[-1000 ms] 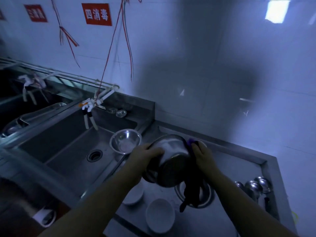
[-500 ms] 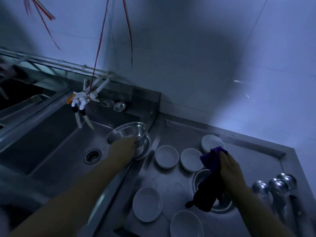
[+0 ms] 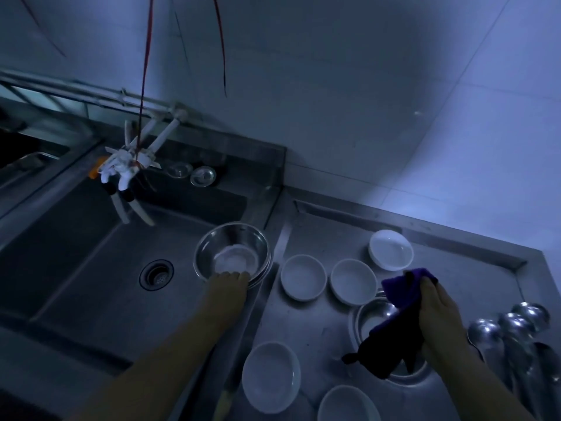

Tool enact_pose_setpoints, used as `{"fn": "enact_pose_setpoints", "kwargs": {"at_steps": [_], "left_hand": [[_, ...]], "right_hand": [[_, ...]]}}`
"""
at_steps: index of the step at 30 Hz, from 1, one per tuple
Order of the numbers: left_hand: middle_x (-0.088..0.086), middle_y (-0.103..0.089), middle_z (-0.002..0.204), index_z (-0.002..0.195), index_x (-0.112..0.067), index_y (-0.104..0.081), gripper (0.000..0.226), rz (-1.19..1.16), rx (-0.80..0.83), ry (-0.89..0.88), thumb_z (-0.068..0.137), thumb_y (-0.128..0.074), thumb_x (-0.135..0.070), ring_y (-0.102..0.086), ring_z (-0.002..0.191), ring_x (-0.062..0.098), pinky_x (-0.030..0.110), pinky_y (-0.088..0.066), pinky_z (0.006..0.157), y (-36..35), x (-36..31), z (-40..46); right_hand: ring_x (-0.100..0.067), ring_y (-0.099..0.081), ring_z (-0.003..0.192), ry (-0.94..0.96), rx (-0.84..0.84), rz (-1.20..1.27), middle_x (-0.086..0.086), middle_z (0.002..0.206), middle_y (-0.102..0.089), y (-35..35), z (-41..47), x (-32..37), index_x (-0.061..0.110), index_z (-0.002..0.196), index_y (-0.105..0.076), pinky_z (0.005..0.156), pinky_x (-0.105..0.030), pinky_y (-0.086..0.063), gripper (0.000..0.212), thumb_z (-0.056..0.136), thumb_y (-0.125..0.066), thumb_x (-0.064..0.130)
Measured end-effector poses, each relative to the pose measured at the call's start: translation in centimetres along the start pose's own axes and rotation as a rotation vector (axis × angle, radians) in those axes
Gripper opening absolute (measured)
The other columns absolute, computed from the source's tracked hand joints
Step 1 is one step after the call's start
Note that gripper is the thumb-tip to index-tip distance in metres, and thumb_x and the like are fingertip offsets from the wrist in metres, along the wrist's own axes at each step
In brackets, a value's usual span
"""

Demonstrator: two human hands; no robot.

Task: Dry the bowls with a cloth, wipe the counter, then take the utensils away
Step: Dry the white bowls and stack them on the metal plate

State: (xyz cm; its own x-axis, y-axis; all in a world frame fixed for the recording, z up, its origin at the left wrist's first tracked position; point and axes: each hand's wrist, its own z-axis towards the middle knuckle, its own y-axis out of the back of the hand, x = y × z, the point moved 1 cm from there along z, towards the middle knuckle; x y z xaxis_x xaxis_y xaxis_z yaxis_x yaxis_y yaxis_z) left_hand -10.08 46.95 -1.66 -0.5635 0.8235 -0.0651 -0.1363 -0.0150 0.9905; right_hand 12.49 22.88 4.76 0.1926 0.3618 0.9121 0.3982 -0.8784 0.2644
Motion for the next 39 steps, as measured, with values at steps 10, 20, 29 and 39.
{"fn": "enact_pose_setpoints", "kwargs": {"at_steps": [10,20,29,39], "left_hand": [[0.003,-0.057,0.050,0.060,-0.012,-0.061,0.036,0.007,0.006,-0.007,0.078,-0.035,-0.031,-0.055,0.041,0.022,0.024,-0.044,0.042,-0.9,-0.7,-0.1],[0.003,-0.059,0.079,0.081,-0.017,-0.057,0.013,-0.595,0.223,0.218,0.093,-0.052,-0.015,-0.054,0.073,0.015,0.027,-0.041,0.072,-2.6,-9.3,-0.8],[0.023,-0.054,0.110,0.130,0.004,-0.043,0.038,-1.615,0.337,1.350,0.094,-0.050,-0.008,-0.057,0.097,0.035,0.045,-0.051,0.070,-8.3,-12.0,5.0],[0.015,-0.058,0.072,0.096,0.003,-0.053,0.016,-1.600,0.210,1.198,0.083,-0.055,0.010,-0.057,0.056,0.027,0.027,-0.050,0.048,-5.8,-13.4,2.5]], "right_hand": [[-0.018,-0.045,0.062,-0.051,0.016,0.020,-0.008,0.070,-0.050,-0.4,1.8,-0.3,0.021,0.081,-0.058,0.058,-0.031,-0.037,0.025,0.098,-0.043,0.030],[-0.017,-0.045,0.062,-0.085,-0.028,0.095,-0.006,0.072,-0.050,1.8,3.2,-1.2,0.019,0.082,-0.061,0.061,-0.031,-0.039,0.025,0.097,-0.045,0.031],[-0.021,-0.057,0.075,-0.073,-0.098,-0.019,-0.006,0.082,-0.063,6.0,3.1,-3.0,0.027,0.079,-0.062,0.068,-0.033,-0.042,0.028,0.094,-0.044,0.041],[-0.014,-0.052,0.065,-0.025,-0.072,0.084,0.000,0.068,-0.060,10.0,2.1,-4.7,0.018,0.082,-0.066,0.064,-0.032,-0.041,0.025,0.096,-0.047,0.024]]}}
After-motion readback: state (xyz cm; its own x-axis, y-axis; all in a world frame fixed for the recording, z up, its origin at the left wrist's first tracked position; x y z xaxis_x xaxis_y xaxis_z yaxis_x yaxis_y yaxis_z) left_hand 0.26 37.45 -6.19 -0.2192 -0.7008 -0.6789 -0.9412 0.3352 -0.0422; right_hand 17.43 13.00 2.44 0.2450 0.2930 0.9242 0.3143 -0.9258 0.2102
